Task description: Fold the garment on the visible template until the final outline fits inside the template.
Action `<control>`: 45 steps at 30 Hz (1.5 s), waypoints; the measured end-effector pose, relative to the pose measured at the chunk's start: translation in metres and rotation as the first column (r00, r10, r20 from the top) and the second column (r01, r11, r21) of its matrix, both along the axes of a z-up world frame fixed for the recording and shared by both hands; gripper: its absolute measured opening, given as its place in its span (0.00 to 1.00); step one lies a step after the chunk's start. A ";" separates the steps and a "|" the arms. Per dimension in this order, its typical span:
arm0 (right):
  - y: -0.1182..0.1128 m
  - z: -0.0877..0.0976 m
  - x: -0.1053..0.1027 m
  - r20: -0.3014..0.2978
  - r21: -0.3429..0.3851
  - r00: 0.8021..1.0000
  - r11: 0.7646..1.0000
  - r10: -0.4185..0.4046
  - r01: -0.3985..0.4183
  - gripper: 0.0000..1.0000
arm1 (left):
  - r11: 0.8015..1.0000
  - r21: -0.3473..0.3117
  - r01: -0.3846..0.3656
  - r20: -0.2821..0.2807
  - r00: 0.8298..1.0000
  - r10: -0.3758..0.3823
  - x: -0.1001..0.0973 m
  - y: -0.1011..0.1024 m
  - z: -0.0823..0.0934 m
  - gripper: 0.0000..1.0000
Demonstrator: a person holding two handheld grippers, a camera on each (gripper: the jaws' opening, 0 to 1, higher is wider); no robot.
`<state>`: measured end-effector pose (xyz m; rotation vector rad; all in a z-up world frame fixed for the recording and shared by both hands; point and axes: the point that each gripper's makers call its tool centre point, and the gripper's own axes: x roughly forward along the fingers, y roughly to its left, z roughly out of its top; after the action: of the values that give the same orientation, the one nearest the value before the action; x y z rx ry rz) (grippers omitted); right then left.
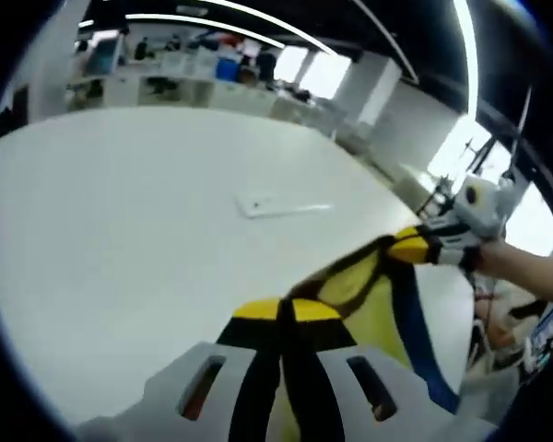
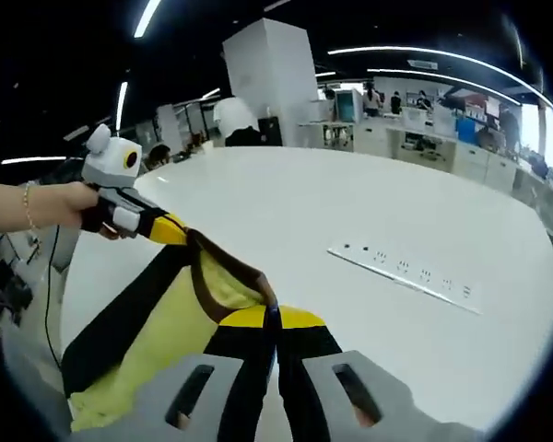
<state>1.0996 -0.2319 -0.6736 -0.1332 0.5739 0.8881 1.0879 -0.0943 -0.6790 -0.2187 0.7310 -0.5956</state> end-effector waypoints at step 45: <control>0.006 -0.093 0.080 -0.058 -0.169 0.997 0.985 -0.054 0.044 0.10 | 0.990 0.087 -0.110 -0.092 0.989 0.118 0.078 0.013 -0.084 0.05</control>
<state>1.1793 -0.2259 -0.7669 -0.2428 0.7076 0.7979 1.1656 -0.0814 -0.7630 -0.2133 0.8290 -0.4479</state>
